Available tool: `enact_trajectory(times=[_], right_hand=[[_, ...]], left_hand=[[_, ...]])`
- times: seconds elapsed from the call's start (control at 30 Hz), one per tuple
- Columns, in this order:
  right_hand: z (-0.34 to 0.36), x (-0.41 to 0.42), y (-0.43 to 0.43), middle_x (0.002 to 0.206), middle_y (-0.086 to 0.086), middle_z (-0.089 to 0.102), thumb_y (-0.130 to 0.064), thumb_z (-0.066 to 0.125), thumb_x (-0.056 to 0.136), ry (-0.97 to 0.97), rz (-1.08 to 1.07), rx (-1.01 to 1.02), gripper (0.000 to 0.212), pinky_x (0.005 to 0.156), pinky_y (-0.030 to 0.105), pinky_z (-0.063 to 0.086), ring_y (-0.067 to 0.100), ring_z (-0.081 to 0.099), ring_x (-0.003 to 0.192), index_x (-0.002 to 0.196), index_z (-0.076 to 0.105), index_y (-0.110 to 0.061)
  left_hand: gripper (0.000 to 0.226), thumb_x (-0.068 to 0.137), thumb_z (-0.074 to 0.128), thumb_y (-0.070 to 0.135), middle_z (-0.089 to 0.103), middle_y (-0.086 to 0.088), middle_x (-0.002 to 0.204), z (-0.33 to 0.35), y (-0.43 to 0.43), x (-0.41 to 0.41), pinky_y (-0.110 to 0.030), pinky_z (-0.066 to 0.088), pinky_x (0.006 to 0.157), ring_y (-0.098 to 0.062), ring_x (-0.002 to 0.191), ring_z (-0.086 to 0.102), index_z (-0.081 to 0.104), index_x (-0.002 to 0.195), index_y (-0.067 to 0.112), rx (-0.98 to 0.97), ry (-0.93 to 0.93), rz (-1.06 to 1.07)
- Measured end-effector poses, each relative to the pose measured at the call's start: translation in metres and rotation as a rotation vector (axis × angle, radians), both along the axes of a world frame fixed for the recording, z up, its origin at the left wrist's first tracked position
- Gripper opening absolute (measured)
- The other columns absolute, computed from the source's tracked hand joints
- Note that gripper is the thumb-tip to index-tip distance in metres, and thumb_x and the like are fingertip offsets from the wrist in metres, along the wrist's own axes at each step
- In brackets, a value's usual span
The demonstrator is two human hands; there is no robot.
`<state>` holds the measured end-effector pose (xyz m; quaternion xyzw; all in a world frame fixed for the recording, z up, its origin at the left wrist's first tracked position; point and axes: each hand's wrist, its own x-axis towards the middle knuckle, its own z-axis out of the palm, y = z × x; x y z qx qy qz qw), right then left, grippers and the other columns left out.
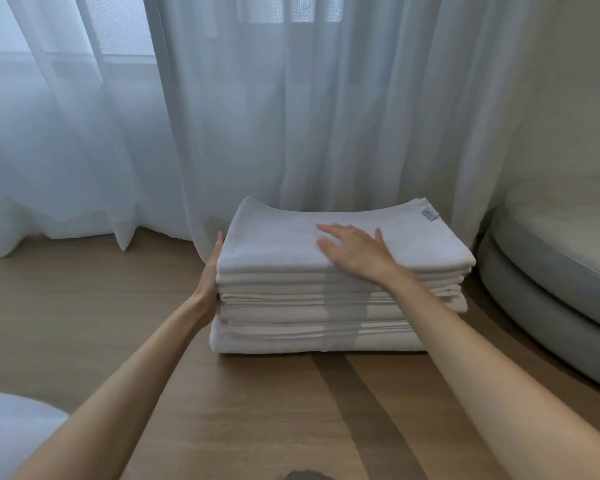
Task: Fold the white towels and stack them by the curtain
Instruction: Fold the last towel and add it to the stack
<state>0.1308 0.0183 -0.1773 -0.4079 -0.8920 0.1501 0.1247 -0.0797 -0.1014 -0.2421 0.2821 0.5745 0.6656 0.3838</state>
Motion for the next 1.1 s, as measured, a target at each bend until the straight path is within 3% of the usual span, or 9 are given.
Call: enact_trajectory(times=[0.17,0.27,0.33,0.4,0.63,0.77,0.87,0.97,1.1], right_hand=[[0.002,-0.058,-0.009,0.16,-0.004,0.01,-0.059,0.026,0.096,-0.092,0.156,-0.109,0.053,0.111,0.059,-0.009,0.021,0.004,0.148,0.147,0.018,-0.047],[0.004,-0.083,-0.009,0.161,-0.006,0.005,-0.059,0.021,0.097,-0.081,0.158,-0.151,0.054,0.109,0.061,-0.011,0.02,-0.001,0.148,0.149,0.011,-0.045],[0.0,-0.09,-0.007,0.161,-0.007,0.002,-0.056,0.016,0.099,-0.077,0.12,-0.166,0.054,0.109,0.06,-0.012,0.021,-0.003,0.148,0.15,0.007,-0.042],[-0.005,-0.087,-0.001,0.161,-0.006,-0.001,-0.051,0.011,0.1,-0.127,0.103,-0.144,0.054,0.111,0.057,-0.01,0.021,-0.003,0.148,0.151,0.003,-0.037],[-0.008,-0.097,0.025,0.16,-0.01,-0.004,-0.049,0.005,0.101,-0.137,0.094,-0.135,0.054,0.112,0.058,-0.01,0.02,-0.005,0.148,0.152,-0.002,-0.033],[-0.036,-0.119,0.011,0.157,-0.022,-0.006,-0.047,-0.002,0.098,-0.272,0.145,-0.098,0.051,0.104,0.064,-0.02,0.019,-0.01,0.147,0.15,0.0,-0.042],[-0.047,-0.127,0.005,0.158,-0.021,-0.001,-0.042,0.0,0.098,-0.294,0.18,-0.01,0.053,0.105,0.063,-0.02,0.021,-0.008,0.147,0.15,0.005,-0.042],[-0.041,-0.125,0.0,0.159,-0.018,0.001,-0.036,0.003,0.1,-0.239,0.197,-0.016,0.052,0.114,0.052,-0.012,0.018,-0.004,0.148,0.152,0.004,-0.033],[-0.023,-0.101,0.007,0.16,-0.012,0.0,-0.034,0.006,0.103,-0.197,0.248,-0.024,0.05,0.117,0.046,-0.002,0.018,0.003,0.148,0.152,0.002,-0.03]], left_hand=[[0.044,0.099,0.029,0.055,0.074,0.009,0.096,-0.007,0.006,0.015,-0.013,0.052,0.067,-0.002,0.089,0.069,0.067,0.102,0.032,0.073,0.04,-0.016],[0.045,0.102,0.019,0.049,0.065,0.014,0.12,-0.012,0.011,0.038,-0.017,0.044,0.092,0.003,0.109,0.059,0.056,0.123,0.037,0.072,0.084,-0.036],[0.052,0.102,0.014,0.049,0.039,0.009,0.148,-0.014,0.016,0.049,-0.028,0.03,0.113,-0.003,0.133,0.038,0.029,0.148,0.031,0.065,0.129,-0.071],[0.059,0.099,0.012,0.054,0.026,0.005,0.156,-0.009,0.023,0.049,-0.036,0.02,0.119,-0.009,0.141,0.027,0.017,0.152,0.028,0.045,0.137,-0.094],[0.072,0.095,0.013,0.064,0.016,-0.007,0.159,0.009,0.054,0.041,-0.041,0.019,0.119,-0.022,0.146,0.018,0.022,0.151,0.021,-0.016,-0.071,0.014],[0.059,0.1,0.022,0.053,0.038,-0.004,0.149,0.001,0.057,0.046,-0.035,0.027,0.115,-0.018,0.136,0.037,0.038,0.143,0.016,0.049,-0.183,0.0],[0.055,0.102,0.021,0.046,0.04,-0.008,0.148,-0.011,0.05,0.045,-0.029,0.033,0.106,-0.02,0.132,0.042,0.034,0.145,0.013,0.095,-0.297,-0.011],[0.056,0.102,0.023,0.048,0.038,-0.003,0.15,-0.008,0.041,0.052,-0.035,0.03,0.113,-0.021,0.137,0.038,0.032,0.147,0.017,0.044,-0.12,0.027],[0.06,0.099,0.016,0.056,0.04,0.001,0.149,-0.016,0.031,0.06,-0.033,0.029,0.115,-0.014,0.137,0.037,0.031,0.148,0.026,0.022,-0.072,0.053]])
